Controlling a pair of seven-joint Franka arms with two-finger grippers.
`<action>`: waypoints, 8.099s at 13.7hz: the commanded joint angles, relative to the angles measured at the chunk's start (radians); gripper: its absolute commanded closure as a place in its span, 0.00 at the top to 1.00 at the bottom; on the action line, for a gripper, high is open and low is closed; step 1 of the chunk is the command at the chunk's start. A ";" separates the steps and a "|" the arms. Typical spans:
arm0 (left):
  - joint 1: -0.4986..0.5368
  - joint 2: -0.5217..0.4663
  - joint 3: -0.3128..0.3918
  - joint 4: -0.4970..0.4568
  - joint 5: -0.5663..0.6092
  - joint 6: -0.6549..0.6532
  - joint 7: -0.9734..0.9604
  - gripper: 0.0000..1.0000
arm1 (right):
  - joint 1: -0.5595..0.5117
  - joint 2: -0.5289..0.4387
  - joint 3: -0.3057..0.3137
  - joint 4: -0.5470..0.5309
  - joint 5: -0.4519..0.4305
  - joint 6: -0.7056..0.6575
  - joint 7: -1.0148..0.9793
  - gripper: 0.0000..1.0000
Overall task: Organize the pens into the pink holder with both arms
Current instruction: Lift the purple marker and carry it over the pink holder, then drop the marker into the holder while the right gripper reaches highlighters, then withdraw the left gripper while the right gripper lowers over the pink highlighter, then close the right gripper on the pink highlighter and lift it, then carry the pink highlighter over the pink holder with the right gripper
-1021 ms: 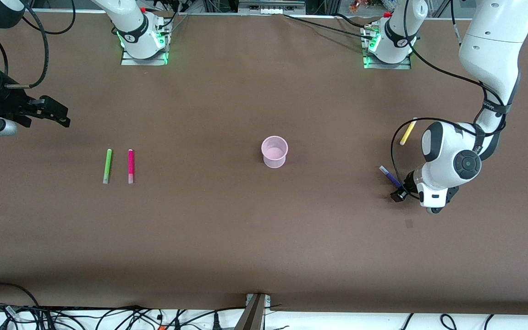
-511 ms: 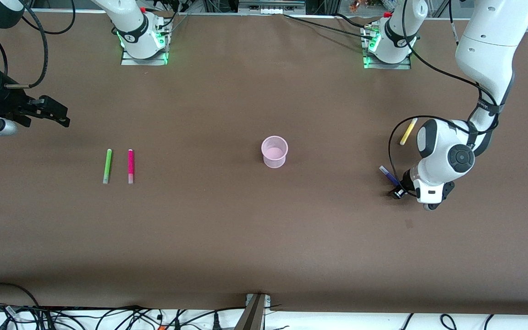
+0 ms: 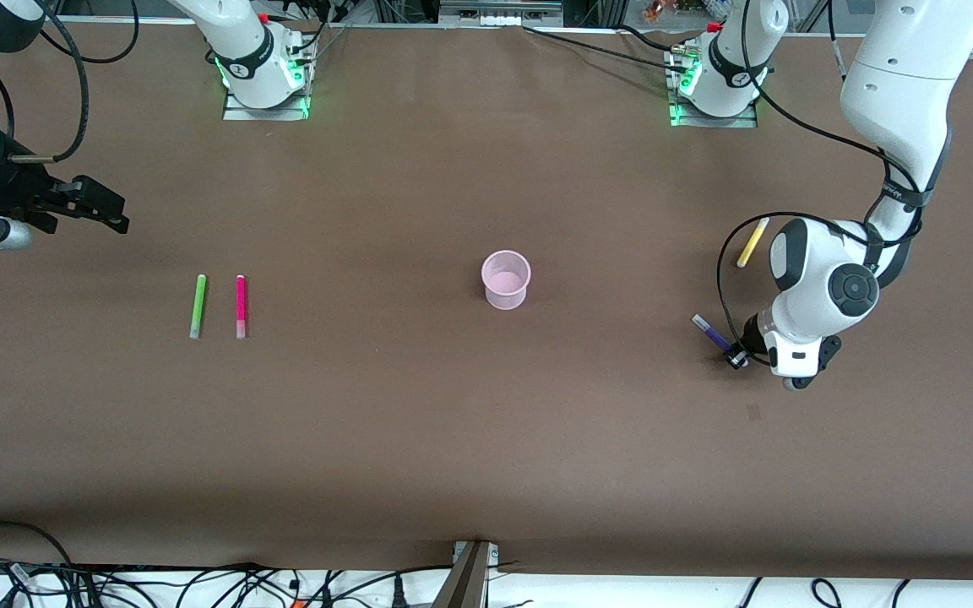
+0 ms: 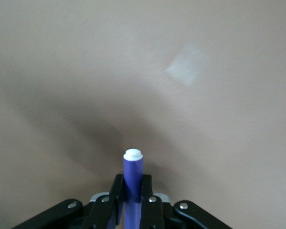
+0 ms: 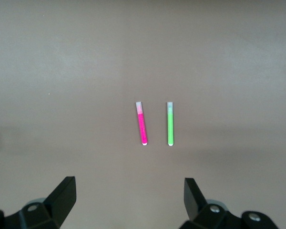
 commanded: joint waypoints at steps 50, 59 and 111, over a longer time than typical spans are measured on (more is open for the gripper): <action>-0.557 -0.082 -0.096 0.448 0.543 -0.600 -0.725 1.00 | 0.001 0.119 0.005 -0.578 0.016 0.650 -0.031 1.00; -0.135 -0.212 -0.095 0.445 0.015 -0.802 0.224 1.00 | -0.001 0.213 0.007 -0.766 0.016 0.980 -0.054 0.93; 0.051 -0.451 -0.083 0.416 0.008 -0.912 0.842 1.00 | 0.363 0.356 0.014 -0.149 1.224 0.354 0.769 0.07</action>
